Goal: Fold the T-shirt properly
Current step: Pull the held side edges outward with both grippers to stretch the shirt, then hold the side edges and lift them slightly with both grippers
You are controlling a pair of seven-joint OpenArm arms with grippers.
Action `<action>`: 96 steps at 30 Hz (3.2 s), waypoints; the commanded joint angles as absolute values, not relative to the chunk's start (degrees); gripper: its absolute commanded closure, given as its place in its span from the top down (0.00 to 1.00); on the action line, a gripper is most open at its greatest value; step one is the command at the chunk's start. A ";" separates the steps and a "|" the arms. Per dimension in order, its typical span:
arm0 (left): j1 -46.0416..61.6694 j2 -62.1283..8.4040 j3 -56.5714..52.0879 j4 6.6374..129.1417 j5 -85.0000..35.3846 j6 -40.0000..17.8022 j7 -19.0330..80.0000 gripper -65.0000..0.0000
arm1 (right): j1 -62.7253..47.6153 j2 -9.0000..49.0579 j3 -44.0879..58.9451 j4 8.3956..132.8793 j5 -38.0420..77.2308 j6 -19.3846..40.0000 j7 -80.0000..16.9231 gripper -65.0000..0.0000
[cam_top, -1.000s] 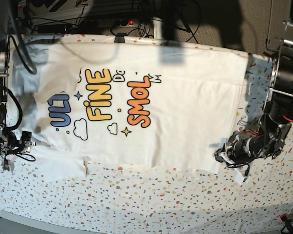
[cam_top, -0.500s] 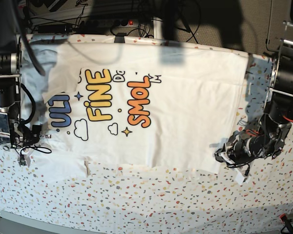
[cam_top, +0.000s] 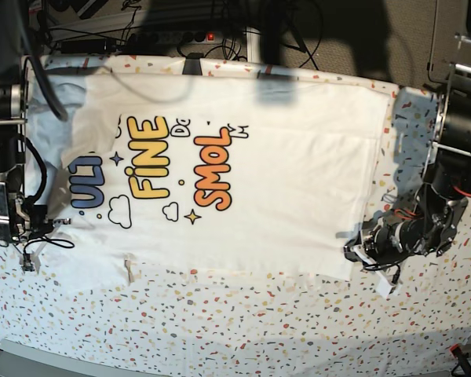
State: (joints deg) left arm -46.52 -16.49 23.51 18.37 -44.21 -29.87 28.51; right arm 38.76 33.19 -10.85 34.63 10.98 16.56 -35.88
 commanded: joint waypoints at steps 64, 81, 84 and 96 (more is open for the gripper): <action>-48.36 -24.14 22.90 31.94 -69.67 -38.63 59.42 0.00 | 17.54 42.61 -0.58 73.89 14.13 19.05 -42.70 0.00; -31.62 -23.68 11.92 66.13 -36.05 -19.94 43.99 0.00 | 17.56 42.39 -0.58 74.04 14.13 19.00 -42.39 0.00; -30.09 -23.66 11.92 71.99 -32.16 -15.62 44.05 0.00 | 17.54 42.37 -0.58 74.15 14.15 19.00 -42.11 0.00; -21.37 -23.66 11.92 77.10 -27.90 -10.85 43.75 0.00 | 12.88 39.48 -0.32 79.83 14.46 18.83 -41.43 0.00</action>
